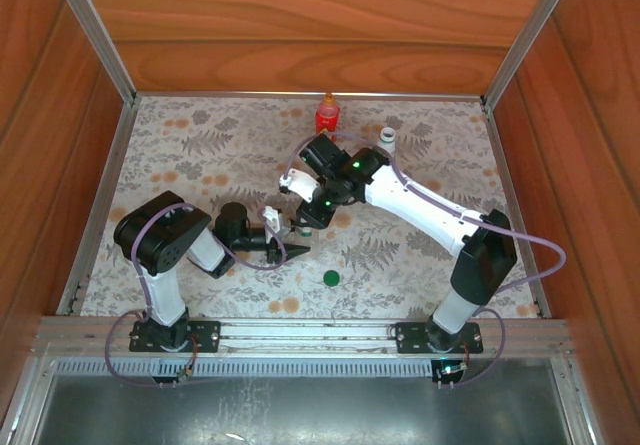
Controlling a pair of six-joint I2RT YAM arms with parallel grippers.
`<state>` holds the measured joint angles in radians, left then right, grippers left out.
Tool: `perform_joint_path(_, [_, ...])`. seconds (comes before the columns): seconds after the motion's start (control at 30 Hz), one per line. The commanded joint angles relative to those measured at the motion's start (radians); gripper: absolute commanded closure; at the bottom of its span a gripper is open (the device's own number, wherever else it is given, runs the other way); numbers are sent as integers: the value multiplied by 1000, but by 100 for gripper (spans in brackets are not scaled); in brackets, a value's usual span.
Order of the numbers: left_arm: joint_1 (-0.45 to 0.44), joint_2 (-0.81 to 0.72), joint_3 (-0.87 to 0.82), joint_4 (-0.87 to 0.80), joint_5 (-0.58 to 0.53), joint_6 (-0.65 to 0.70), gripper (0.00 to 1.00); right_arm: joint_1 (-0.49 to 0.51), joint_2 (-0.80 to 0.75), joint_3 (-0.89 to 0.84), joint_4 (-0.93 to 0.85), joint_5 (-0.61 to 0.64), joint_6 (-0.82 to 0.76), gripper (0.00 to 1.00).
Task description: Screw on the bottle caps
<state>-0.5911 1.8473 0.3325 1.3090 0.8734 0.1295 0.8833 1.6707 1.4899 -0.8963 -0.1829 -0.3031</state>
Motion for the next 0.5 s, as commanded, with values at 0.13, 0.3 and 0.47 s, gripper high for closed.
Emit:
perform_joint_path(0.13, [6,28,16,6,19,-20,38,27,-46,-71,5,36,-34,60])
perform_joint_path(0.3, [6,27,16,6,18,-25,38,34,-41,-88,14,77,-32,60])
perform_joint_path(0.47, [7,25,16,7,18,-25,38,40,-30,-84,5,94,-23,60])
